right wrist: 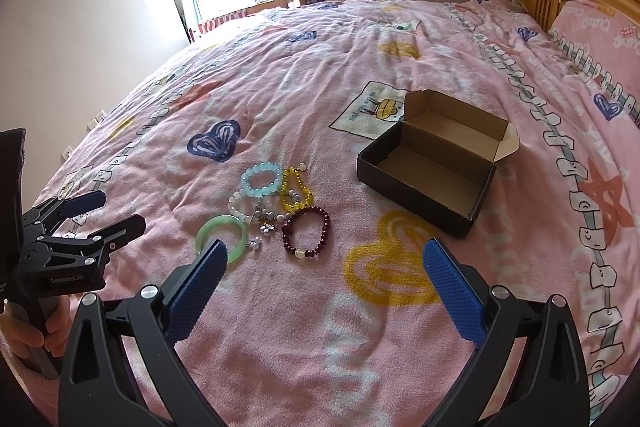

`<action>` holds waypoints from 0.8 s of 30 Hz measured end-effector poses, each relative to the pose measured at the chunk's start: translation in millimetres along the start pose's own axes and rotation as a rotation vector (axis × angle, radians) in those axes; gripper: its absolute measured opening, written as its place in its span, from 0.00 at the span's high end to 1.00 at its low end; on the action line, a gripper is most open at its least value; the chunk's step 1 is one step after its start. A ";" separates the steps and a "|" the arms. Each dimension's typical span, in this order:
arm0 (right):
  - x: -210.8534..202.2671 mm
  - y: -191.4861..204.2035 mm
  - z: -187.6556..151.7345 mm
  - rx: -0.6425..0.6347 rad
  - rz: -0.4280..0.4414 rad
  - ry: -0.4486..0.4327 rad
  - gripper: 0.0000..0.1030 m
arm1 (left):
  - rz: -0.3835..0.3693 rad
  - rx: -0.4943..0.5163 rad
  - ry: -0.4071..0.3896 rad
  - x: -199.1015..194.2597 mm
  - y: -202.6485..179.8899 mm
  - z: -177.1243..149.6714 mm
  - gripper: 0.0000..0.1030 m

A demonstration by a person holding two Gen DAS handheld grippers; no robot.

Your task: Organize jewelry

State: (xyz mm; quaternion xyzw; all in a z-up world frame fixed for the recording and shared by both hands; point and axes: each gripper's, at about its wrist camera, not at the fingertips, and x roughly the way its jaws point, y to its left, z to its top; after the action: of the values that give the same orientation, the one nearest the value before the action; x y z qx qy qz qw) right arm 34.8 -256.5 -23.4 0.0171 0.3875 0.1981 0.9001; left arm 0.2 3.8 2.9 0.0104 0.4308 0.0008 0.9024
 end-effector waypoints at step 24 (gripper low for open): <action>-2.3 0.8 0.4 -0.002 0.002 -0.005 0.07 | -0.001 0.010 -0.001 -0.6 -1.3 0.9 0.06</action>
State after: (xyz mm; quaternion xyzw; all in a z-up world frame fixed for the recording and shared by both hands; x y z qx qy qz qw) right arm 33.4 -256.6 -21.4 0.0172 0.3853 0.1992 0.9009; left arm 0.5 2.4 3.9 0.0146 0.4304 -0.0016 0.9025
